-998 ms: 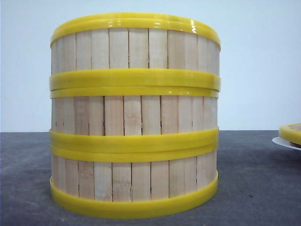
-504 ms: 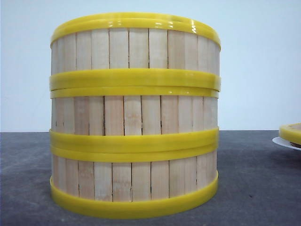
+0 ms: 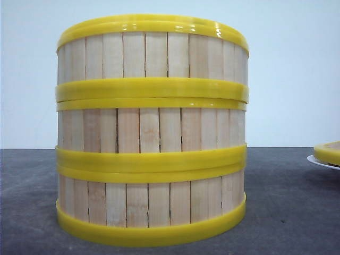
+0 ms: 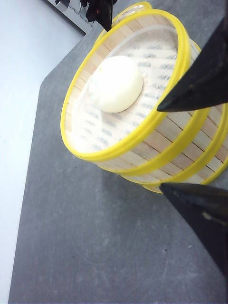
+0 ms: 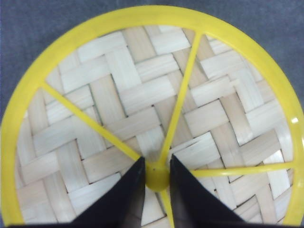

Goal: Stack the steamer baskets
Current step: 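Grasp the woven bamboo lid at its center hub with the right gripper, then lift the lid with the right gripper and carry it over the stack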

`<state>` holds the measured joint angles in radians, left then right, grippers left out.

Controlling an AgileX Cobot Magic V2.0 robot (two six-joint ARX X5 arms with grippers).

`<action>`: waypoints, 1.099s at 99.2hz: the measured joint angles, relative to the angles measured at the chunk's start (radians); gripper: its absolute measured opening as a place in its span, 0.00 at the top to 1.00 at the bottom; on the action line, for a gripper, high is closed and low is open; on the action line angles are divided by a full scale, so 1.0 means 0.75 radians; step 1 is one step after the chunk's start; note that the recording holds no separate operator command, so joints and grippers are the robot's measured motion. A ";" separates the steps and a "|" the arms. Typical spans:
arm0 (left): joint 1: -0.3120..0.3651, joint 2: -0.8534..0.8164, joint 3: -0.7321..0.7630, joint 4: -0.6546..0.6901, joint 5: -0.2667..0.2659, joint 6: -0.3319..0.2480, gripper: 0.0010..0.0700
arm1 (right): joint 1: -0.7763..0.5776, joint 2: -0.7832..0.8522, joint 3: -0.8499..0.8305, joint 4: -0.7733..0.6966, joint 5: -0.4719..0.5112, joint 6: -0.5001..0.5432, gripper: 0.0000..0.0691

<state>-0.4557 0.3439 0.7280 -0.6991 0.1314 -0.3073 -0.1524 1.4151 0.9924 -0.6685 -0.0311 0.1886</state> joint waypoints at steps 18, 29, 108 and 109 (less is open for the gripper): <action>0.000 0.000 0.000 0.001 0.000 0.001 0.62 | 0.000 -0.001 0.003 -0.008 -0.001 0.001 0.91; 0.000 0.000 0.000 0.001 0.000 0.001 0.62 | 0.000 -0.013 0.003 -0.014 0.000 0.001 0.91; 0.000 0.000 0.000 0.002 0.000 0.001 0.62 | 0.587 -0.255 0.692 -0.349 -0.134 -0.055 0.92; 0.000 0.000 0.000 0.002 0.000 0.001 0.62 | 0.605 -0.253 0.700 -0.350 -0.134 -0.055 0.92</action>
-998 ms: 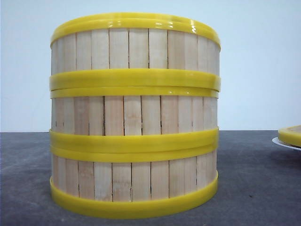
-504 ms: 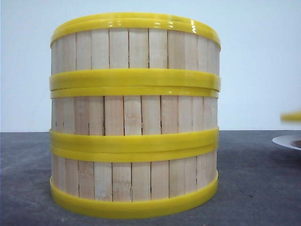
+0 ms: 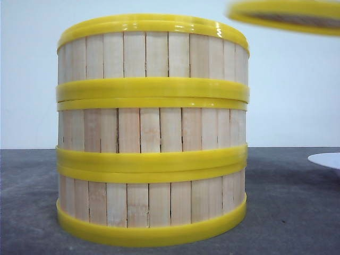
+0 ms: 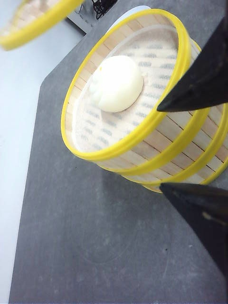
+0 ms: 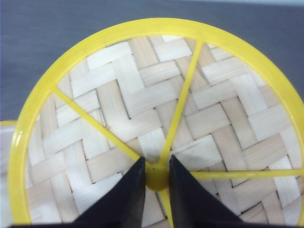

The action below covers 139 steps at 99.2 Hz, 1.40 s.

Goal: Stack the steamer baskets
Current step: 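Lift the lid with the right gripper and carry it over the stack, then lower the lid onto the top basket and release it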

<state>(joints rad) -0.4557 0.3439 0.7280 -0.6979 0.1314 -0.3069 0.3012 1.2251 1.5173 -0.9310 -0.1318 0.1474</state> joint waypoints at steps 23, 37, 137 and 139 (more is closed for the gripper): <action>0.000 0.000 0.000 0.000 0.000 0.000 0.62 | 0.363 0.139 0.199 -0.071 0.014 0.003 0.92; 0.000 0.000 0.000 0.000 0.000 0.000 0.62 | 0.538 0.278 0.346 -0.173 0.115 -0.015 0.92; 0.000 0.000 0.000 -0.002 0.001 -0.001 0.62 | 0.766 0.618 0.482 -0.360 0.182 -0.113 0.92; 0.000 0.000 0.000 -0.002 0.001 -0.001 0.62 | 0.766 0.618 0.482 -0.361 0.182 -0.113 0.92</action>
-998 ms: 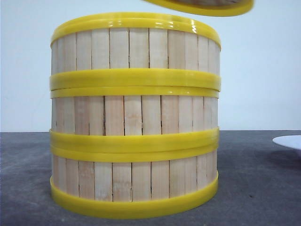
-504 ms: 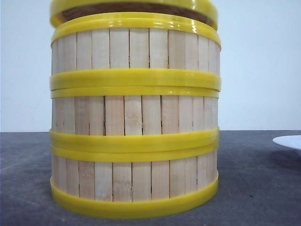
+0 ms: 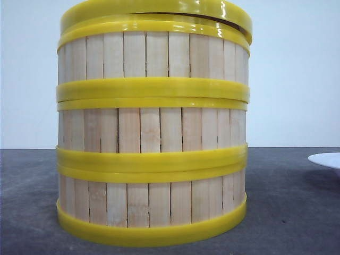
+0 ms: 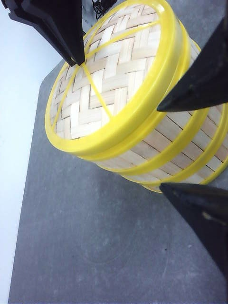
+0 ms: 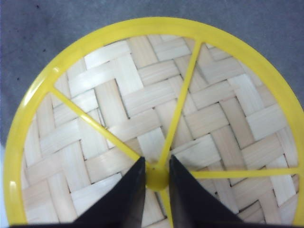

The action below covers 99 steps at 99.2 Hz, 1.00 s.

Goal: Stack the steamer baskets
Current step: 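Lower the lid onto the top basket and release it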

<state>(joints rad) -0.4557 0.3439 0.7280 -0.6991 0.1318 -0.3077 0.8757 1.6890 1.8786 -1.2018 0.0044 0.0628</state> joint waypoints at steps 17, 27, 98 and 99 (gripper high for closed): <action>0.000 0.000 0.000 0.000 0.000 0.000 0.62 | 0.000 0.003 0.001 0.002 0.000 -0.007 0.92; 0.000 0.000 0.000 0.000 0.000 0.000 0.62 | -0.001 0.016 0.001 0.003 -0.001 -0.009 0.92; 0.000 0.000 0.000 0.000 0.001 0.000 0.62 | 0.002 0.027 0.005 0.017 -0.039 -0.010 0.55; 0.000 0.000 0.000 0.000 0.001 0.000 0.62 | 0.002 0.027 0.006 0.018 -0.037 -0.010 0.55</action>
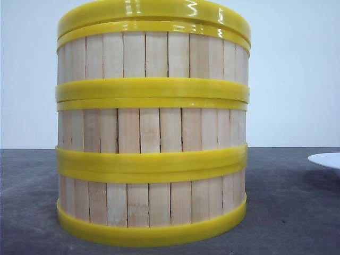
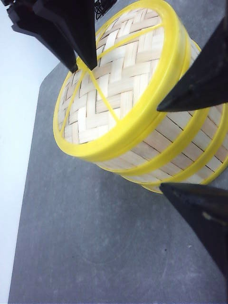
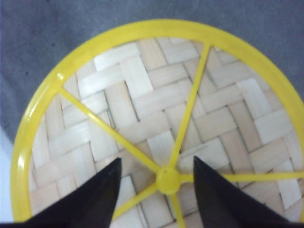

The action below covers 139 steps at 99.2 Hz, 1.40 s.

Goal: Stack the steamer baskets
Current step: 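Lower the lid onto the top basket and release it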

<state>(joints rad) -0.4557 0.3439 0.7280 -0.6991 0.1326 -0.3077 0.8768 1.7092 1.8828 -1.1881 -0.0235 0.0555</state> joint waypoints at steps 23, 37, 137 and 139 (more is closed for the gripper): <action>0.000 0.000 0.000 0.000 0.001 0.000 0.62 | -0.001 -0.057 0.086 0.029 0.135 -0.009 0.53; 0.000 0.000 0.000 0.000 0.000 0.000 0.62 | 0.000 -0.222 0.139 0.079 0.256 -0.009 0.53; 0.000 0.000 0.000 -0.010 0.001 0.001 0.62 | 0.001 -1.437 -0.768 0.048 0.690 0.258 0.53; 0.000 0.000 0.000 -0.010 0.001 0.001 0.62 | 0.001 -1.440 -0.776 0.048 0.691 0.265 0.53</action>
<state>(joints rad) -0.4557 0.3439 0.7280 -0.7063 0.1333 -0.3073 0.8772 0.6289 1.3010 -1.1519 0.4946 0.2543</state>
